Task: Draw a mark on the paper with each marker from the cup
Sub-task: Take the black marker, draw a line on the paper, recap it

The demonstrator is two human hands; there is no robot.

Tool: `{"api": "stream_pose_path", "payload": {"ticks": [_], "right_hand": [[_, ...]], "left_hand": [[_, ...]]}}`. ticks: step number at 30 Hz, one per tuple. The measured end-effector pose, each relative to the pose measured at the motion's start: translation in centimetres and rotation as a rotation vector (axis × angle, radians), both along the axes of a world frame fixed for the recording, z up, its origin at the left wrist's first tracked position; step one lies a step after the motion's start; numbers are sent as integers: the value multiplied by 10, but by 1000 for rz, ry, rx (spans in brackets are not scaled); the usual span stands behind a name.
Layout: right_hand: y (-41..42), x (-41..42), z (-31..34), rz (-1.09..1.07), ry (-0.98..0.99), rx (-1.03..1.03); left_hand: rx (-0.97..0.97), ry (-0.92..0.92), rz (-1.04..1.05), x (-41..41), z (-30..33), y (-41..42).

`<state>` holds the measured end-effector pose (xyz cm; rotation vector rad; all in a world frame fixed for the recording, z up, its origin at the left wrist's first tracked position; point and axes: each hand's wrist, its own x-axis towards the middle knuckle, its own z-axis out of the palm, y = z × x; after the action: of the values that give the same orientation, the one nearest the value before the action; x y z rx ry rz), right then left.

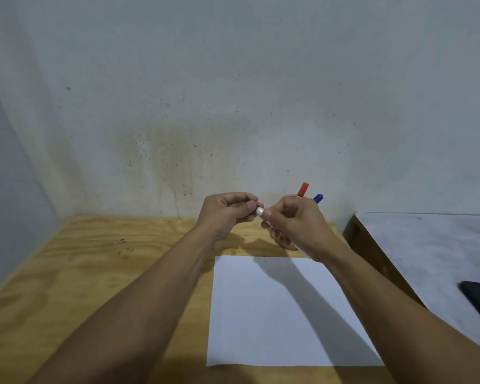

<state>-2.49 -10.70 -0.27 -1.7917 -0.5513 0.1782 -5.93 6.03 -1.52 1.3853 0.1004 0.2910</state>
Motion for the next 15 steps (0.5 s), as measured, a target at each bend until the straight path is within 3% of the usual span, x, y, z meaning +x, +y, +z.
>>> {"api": "stream_pose_path", "payload": {"ticks": [3, 5, 8, 15], "right_hand": [[2, 0, -11, -63, -171, -145], [-1, -1, -16, -71, -174, -155], [-7, -6, -16, 10, -8, -73], [-5, -11, -17, 143, 523, 360]], "left_hand": [[-90, 90, 130, -4, -7, 9], [-8, 126, 234, -7, -13, 21], [259, 163, 350, -15, -27, 33], [717, 230, 394, -20, -65, 47]]}}
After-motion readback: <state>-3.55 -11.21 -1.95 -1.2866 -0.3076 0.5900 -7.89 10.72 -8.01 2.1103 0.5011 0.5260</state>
